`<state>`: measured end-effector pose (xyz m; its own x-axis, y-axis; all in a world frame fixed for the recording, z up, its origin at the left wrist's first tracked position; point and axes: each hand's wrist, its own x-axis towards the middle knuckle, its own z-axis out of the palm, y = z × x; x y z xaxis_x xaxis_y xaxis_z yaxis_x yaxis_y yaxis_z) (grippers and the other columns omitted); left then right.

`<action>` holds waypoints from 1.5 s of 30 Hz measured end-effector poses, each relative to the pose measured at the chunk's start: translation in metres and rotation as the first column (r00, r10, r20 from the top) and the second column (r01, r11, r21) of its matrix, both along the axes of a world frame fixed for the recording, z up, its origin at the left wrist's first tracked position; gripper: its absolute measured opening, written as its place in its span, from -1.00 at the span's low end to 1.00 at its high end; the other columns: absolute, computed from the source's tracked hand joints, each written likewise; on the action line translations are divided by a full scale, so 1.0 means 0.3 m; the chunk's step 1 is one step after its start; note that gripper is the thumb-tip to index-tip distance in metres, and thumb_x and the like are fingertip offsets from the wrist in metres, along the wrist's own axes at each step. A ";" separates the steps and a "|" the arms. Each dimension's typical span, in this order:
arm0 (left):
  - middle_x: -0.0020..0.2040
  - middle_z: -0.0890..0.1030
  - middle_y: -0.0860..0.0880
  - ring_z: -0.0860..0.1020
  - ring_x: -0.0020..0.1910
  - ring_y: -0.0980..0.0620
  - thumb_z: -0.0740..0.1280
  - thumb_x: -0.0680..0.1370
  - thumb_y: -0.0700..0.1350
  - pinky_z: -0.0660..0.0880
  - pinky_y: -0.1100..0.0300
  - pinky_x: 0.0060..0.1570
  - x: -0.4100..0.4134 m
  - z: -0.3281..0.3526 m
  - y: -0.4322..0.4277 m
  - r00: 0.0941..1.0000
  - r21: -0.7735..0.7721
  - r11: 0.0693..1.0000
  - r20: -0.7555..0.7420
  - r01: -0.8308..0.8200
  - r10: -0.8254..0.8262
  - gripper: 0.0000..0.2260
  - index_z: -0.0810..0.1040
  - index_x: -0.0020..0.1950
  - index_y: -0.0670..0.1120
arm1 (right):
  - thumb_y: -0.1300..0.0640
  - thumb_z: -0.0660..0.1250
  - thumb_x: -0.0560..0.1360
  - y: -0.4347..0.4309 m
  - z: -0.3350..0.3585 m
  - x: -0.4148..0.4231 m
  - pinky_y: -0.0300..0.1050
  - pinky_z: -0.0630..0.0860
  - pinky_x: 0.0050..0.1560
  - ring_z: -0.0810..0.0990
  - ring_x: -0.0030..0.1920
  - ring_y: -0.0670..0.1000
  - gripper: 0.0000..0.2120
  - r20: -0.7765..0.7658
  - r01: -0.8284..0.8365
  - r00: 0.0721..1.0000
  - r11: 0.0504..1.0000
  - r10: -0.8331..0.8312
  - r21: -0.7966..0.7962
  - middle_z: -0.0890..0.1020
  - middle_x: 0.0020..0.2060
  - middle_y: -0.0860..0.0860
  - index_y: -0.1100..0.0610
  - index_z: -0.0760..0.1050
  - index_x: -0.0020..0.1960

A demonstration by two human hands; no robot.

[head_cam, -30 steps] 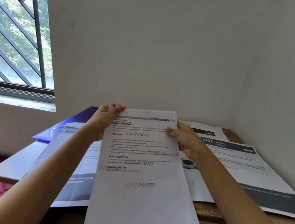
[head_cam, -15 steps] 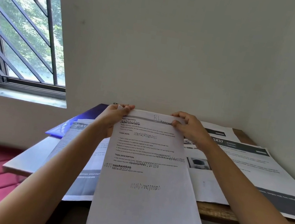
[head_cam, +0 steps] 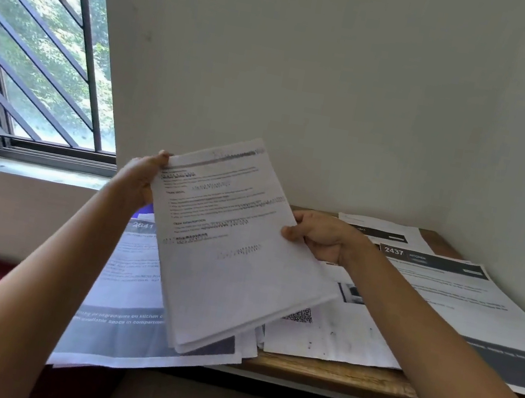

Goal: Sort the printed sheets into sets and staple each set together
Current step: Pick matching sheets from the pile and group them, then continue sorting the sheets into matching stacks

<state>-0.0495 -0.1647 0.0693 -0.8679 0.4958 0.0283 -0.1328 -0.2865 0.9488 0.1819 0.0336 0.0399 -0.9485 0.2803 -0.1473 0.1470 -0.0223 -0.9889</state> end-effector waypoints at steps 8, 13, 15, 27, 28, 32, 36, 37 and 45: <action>-0.24 0.69 -0.11 0.66 -0.36 0.00 0.25 0.58 -0.33 0.61 0.13 -0.30 -0.062 -0.130 -0.009 0.968 -0.337 0.938 -0.201 0.076 -0.151 -0.87 0.55 0.07 -0.23 | 0.49 0.23 0.50 -0.066 -0.044 -0.223 0.15 0.48 0.22 0.53 0.22 0.26 -0.66 -0.010 0.343 0.939 0.931 -0.345 0.124 0.54 0.23 0.26 0.41 0.44 0.27; 0.12 0.58 -0.29 0.57 0.07 -0.27 0.44 0.42 -0.18 0.53 -0.14 0.12 -0.154 -0.195 0.011 0.891 -0.586 0.748 -0.454 -0.311 0.015 -0.57 0.48 0.23 -0.29 | 0.37 0.27 0.44 -0.093 -0.090 -0.315 0.07 0.56 0.06 0.58 0.08 0.25 -0.80 -0.036 0.426 0.891 0.803 -0.453 0.418 0.58 0.10 0.29 0.39 0.48 0.06; 0.11 0.58 -0.32 0.57 0.05 -0.29 0.48 0.38 -0.13 0.54 -0.10 0.07 -0.162 -0.215 0.022 0.850 -0.650 0.652 -0.527 -0.391 -0.016 -0.56 0.49 0.18 -0.28 | 0.35 0.25 0.49 -0.106 -0.097 -0.312 0.03 0.52 0.03 0.55 0.12 0.23 -0.88 -0.025 0.383 0.901 0.767 -0.434 0.515 0.55 0.10 0.27 0.32 0.45 0.02; 0.24 0.49 -0.34 0.44 0.22 -0.29 0.44 0.50 -0.04 0.36 0.01 0.19 -0.006 -0.070 0.136 0.670 -0.704 0.491 -0.686 -0.513 -0.284 -0.53 0.45 0.27 -0.32 | 0.34 0.23 0.48 0.260 0.002 -0.120 0.03 0.53 0.15 0.60 0.11 0.19 -0.74 -0.050 0.363 0.825 0.460 -0.563 0.810 0.64 0.07 0.26 0.39 0.58 0.10; 0.26 0.50 -0.29 0.44 0.25 -0.26 0.44 0.50 -0.05 0.36 0.04 0.21 0.006 -0.050 0.170 0.654 -0.699 0.532 -0.687 -0.477 -0.316 -0.55 0.48 0.28 -0.27 | 0.34 0.22 0.49 0.319 0.000 -0.080 0.01 0.52 0.17 0.59 0.12 0.20 -0.74 -0.040 0.356 0.806 0.429 -0.591 0.830 0.63 0.09 0.26 0.39 0.57 0.11; 0.28 0.52 -0.15 0.44 0.28 -0.13 0.39 0.54 -0.09 0.33 0.05 0.26 0.116 -0.017 0.338 0.613 -0.736 0.611 -0.634 -0.291 -0.472 -0.66 0.53 0.28 -0.17 | 0.30 0.19 0.55 0.476 -0.045 0.066 -0.16 0.44 0.09 0.57 0.14 0.15 -0.75 -0.015 0.325 0.767 0.367 -0.642 0.871 0.63 0.10 0.20 0.32 0.60 0.10; -0.03 0.55 -0.14 0.50 -0.04 -0.06 0.32 0.57 -0.13 0.45 0.13 0.02 0.210 -0.067 0.507 0.618 -0.844 0.515 -0.488 -0.152 -0.617 -0.77 0.56 0.14 -0.25 | 0.26 0.19 0.58 0.538 -0.111 0.143 -0.23 0.36 0.05 0.54 0.16 0.12 -0.76 -0.022 0.288 0.806 0.358 -0.592 0.888 0.61 0.14 0.16 0.26 0.58 0.14; -0.15 0.52 -0.12 0.47 -0.19 -0.02 0.30 0.57 -0.16 0.43 0.17 -0.13 0.224 -0.087 0.541 0.622 -0.871 0.478 -0.438 -0.114 -0.649 -0.82 0.56 0.07 -0.25 | 0.24 0.20 0.58 0.540 -0.122 0.153 -0.25 0.33 0.03 0.54 0.15 0.12 -0.77 -0.035 0.281 0.823 0.354 -0.567 0.892 0.61 0.13 0.15 0.25 0.57 0.14; 0.09 0.57 -0.17 0.50 -0.05 -0.03 0.21 0.63 -0.16 0.45 0.23 -0.12 0.292 -0.170 0.711 0.582 -0.932 0.339 -0.348 -0.130 -0.735 -0.74 0.50 0.26 -0.26 | -0.04 0.21 0.60 0.550 -0.159 0.171 0.04 0.46 0.15 0.57 0.04 0.02 -0.71 0.031 0.077 0.949 0.325 -0.314 0.943 0.65 0.04 0.01 0.12 0.58 0.10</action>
<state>0.0380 0.0486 0.0184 -0.5467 0.8225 -0.1568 0.7220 0.5579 0.4093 0.2331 0.1986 -0.0078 -0.8333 0.5208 0.1855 0.4409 0.8284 -0.3454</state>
